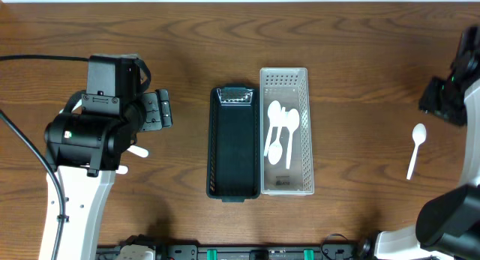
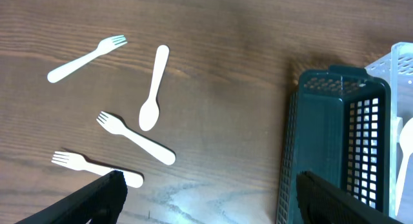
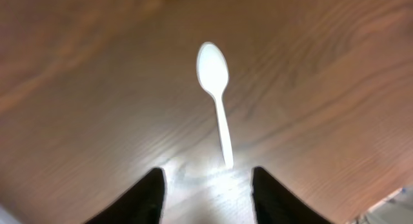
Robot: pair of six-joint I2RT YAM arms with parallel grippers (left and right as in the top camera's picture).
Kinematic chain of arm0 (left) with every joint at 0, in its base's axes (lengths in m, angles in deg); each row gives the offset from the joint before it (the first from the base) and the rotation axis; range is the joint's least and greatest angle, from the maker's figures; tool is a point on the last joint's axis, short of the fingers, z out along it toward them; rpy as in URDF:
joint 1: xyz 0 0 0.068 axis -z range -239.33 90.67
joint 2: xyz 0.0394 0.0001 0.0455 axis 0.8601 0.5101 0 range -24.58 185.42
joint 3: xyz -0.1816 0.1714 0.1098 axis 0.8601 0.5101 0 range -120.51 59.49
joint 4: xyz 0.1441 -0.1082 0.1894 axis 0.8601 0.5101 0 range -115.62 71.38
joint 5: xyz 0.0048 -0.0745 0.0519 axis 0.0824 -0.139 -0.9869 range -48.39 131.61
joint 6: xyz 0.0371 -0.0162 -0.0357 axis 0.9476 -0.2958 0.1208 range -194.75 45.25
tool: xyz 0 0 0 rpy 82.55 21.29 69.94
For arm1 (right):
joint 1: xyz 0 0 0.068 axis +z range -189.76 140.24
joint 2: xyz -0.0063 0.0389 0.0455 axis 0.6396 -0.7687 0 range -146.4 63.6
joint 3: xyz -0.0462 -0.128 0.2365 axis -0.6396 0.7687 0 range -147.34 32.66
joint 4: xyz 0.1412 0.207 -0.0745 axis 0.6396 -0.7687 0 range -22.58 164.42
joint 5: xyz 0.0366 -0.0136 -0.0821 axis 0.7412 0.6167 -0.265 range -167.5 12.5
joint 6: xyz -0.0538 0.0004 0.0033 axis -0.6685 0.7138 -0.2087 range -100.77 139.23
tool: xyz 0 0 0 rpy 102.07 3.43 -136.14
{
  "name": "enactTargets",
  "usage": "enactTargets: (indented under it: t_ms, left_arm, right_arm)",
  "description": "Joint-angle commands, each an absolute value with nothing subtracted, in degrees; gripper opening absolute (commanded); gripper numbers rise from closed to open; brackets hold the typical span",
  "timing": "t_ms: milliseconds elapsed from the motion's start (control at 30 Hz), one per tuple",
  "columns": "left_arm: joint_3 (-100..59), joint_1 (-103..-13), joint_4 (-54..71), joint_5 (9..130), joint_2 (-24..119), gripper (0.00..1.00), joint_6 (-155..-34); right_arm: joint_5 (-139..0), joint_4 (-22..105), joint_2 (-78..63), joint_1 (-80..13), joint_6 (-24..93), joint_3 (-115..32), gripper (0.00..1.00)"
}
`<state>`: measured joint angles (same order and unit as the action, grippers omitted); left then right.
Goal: Pack container
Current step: 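Grasp the last white spoon with the right gripper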
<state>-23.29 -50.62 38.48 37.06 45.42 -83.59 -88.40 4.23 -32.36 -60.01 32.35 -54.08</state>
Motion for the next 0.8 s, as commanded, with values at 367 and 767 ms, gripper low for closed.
enactTargets:
  t_ms: [367,767]
  left_arm:
    - [-23.1,-50.9,38.6,36.6,45.4,0.86,-83.8]
    - [-23.1,-50.9,38.6,36.6,45.4,0.86,-83.9]
  right_arm:
    - [-77.4,21.2,-39.8,-71.3,26.6,-34.8,0.55]
    - [-77.4,26.9,-45.7,-71.7,26.6,-34.8,0.59]
